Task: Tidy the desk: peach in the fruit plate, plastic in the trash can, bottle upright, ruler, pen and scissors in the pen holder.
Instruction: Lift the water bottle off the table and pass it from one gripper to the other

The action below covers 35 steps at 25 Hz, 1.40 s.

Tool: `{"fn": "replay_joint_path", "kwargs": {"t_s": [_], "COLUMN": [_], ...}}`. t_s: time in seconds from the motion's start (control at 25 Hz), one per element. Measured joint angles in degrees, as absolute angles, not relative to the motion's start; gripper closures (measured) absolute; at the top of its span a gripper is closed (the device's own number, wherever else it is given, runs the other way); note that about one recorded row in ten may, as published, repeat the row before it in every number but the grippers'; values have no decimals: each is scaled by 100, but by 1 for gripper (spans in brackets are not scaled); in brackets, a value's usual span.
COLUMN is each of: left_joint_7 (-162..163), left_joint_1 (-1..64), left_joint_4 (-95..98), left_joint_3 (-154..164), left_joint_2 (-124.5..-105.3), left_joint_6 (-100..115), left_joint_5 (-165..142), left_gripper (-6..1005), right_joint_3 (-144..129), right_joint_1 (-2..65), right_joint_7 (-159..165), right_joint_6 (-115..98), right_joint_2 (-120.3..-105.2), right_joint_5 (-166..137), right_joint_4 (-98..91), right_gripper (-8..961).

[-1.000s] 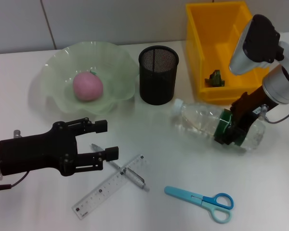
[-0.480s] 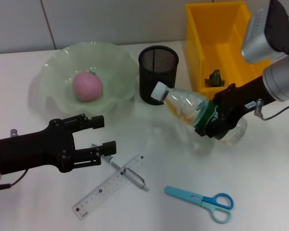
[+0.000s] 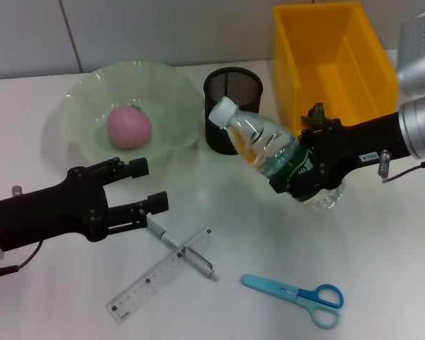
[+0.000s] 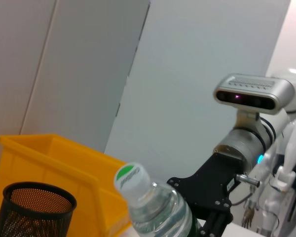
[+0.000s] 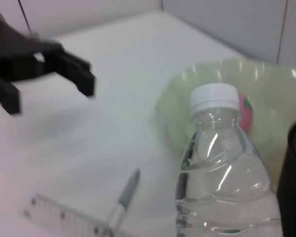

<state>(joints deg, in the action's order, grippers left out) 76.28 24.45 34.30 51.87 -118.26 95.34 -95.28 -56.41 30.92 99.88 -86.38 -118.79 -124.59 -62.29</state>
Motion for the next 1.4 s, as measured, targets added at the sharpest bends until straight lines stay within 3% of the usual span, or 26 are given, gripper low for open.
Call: {"fn": "replay_joint_path", "kwargs": {"t_s": [0.64,1.4], "left_joint_7": [6915,6722], "left_joint_1": [2677,2867], "left_joint_4": [1974,1494], "left_joint_3": [4807,4801], "left_joint_2": [-11851,-11887], "left_joint_6": [9568,9757], "left_joint_5": [-8371,-7971], "left_gripper": [199,200], "right_joint_3": [-5432,-5501], "right_joint_1": [2970,3416], "right_joint_7": [7999,7439], "right_joint_6": [-8968,-8961], "right_joint_2": [-11890,-11902], "right_joint_5": [-10341,-10033], "right_joint_4": [-4572,-3730], "right_gripper": [190,190]}}
